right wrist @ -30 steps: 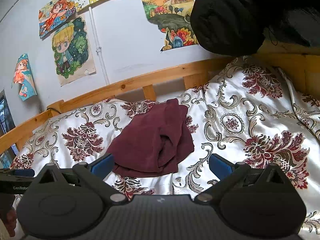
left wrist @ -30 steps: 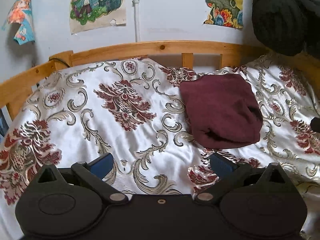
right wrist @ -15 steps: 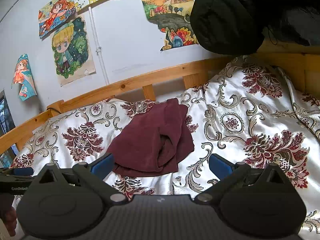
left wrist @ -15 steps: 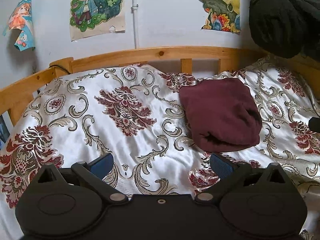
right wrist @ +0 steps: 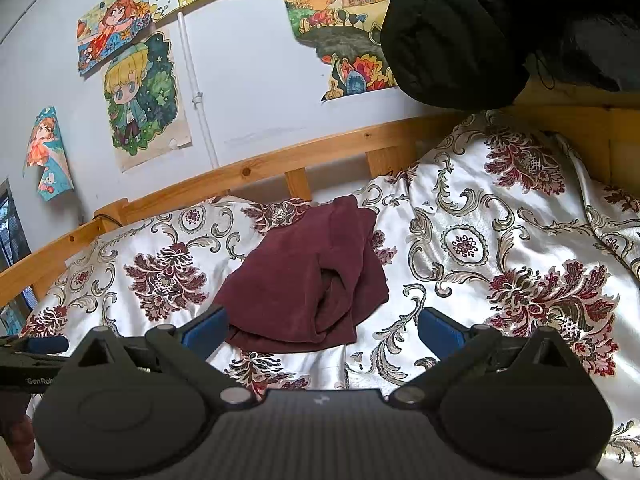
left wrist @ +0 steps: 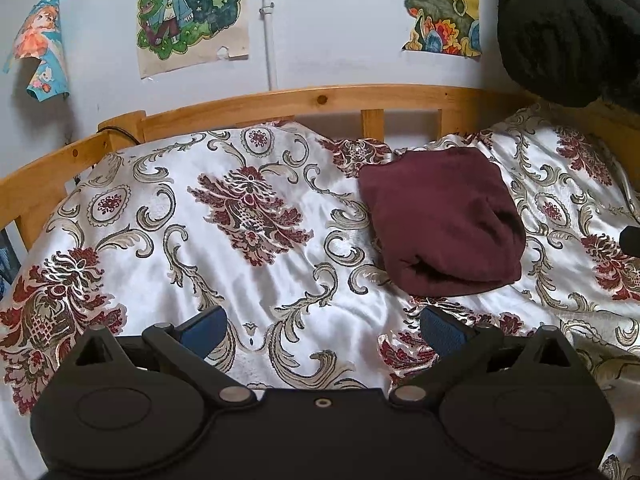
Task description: Fold small clothes
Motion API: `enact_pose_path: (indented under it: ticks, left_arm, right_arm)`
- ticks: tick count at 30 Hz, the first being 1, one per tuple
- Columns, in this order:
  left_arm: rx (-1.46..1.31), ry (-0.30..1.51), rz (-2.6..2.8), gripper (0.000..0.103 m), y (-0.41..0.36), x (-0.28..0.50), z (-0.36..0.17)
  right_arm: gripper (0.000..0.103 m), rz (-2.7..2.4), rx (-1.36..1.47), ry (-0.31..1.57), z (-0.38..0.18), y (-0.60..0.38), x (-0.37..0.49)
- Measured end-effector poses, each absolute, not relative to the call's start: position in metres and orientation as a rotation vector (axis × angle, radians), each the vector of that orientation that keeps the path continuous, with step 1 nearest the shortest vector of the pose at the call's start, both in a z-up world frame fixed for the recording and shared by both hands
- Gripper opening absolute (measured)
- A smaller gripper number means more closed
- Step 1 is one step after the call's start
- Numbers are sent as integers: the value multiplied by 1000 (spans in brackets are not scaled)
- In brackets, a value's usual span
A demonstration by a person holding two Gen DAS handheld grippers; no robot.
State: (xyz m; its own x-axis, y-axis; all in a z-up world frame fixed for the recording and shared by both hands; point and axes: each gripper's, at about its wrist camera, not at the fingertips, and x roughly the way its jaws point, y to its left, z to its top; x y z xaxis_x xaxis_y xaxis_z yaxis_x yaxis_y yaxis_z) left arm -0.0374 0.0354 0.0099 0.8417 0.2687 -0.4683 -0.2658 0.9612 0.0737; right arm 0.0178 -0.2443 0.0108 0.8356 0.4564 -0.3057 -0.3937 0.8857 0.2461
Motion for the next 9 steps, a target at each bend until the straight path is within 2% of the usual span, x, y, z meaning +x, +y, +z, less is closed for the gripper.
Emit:
enact_pose_path:
  ticks: [9]
  left_arm:
    - [7, 506, 281, 102, 36, -35, 9]
  right_arm:
    - [103, 445, 180, 370, 10, -242, 16]
